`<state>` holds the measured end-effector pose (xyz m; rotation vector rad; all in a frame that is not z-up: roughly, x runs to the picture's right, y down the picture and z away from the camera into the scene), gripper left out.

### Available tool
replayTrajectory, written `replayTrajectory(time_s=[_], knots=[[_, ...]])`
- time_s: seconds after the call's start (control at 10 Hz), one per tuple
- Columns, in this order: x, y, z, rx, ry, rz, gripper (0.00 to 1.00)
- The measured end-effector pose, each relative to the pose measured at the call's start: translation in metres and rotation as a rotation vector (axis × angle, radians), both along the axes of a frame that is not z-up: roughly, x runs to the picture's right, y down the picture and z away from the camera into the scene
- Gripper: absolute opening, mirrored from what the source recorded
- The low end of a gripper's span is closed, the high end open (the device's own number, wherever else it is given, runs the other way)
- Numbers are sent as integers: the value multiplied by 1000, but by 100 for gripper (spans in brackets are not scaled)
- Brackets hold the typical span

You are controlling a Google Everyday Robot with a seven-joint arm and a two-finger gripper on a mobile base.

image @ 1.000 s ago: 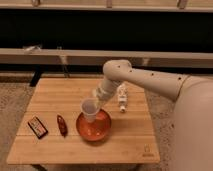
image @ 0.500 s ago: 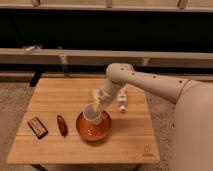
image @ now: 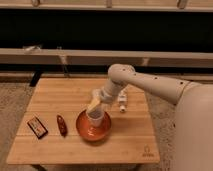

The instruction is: Place the ceramic cup in the ceramic bowl

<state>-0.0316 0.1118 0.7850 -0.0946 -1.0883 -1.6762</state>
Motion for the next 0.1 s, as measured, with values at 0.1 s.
replayTrajectory(time_s=[0.1], knots=[[0,0,0,0,0,-1,80]])
